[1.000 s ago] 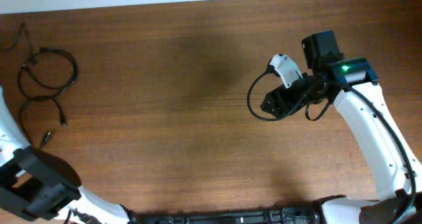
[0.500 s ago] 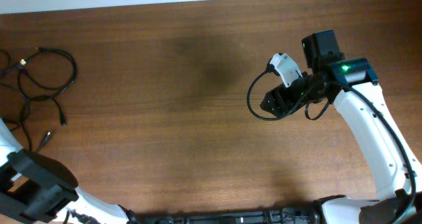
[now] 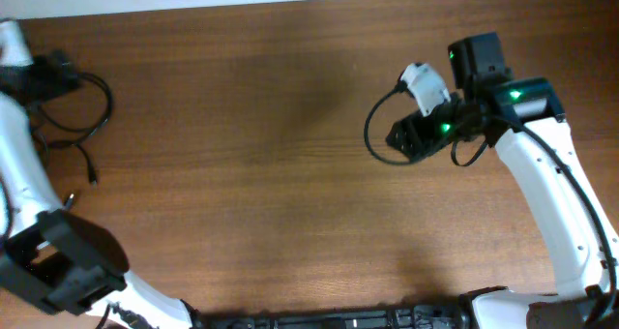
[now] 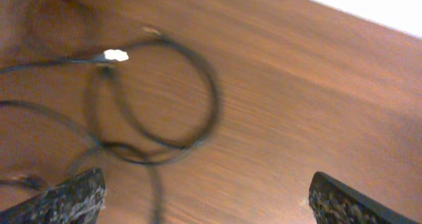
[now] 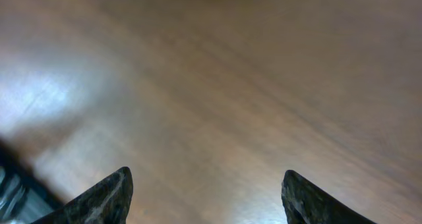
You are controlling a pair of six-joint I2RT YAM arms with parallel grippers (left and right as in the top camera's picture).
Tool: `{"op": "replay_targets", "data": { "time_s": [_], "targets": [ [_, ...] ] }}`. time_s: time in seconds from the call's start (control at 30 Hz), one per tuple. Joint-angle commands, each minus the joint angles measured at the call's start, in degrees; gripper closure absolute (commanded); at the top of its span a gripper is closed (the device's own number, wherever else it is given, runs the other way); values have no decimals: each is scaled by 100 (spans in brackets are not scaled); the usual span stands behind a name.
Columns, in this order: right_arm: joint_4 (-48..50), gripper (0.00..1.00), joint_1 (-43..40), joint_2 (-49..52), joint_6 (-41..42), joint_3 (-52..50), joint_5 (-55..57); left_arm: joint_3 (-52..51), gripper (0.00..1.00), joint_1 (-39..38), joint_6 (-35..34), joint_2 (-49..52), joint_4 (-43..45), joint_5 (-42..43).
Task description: Untangle cables
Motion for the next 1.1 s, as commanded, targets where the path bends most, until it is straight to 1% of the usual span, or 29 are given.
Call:
{"op": "replay_targets", "data": {
  "time_s": [0.0, 0.17, 0.23, 0.27, 0.3, 0.57, 1.07],
  "targets": [
    [20, 29, -17, -2, 756, 483, 1147, 61, 1, -820, 223, -13, -431, 199],
    [374, 28, -17, -2, 1718, 575, 2205, 59, 1, -1832, 223, -13, -938, 192],
    [511, 26, -17, -2, 1775, 575, 2227, 59, 1, -2151, 223, -13, -962, 195],
    [568, 12, -15, 0, 1775, 573, 2225, 59, 1, -2293, 223, -13, -962, 195],
    [610, 1, -15, 0, 1773, 573, 2227, 59, 1, -2433, 223, -13, -962, 195],
    [627, 1, -15, 0, 1775, 573, 2225, 59, 1, -2994, 223, -13, -960, 192],
    [627, 1, -15, 0, 1773, 573, 2225, 59, 1, -3012, 223, -13, -960, 192]
  ]
}}
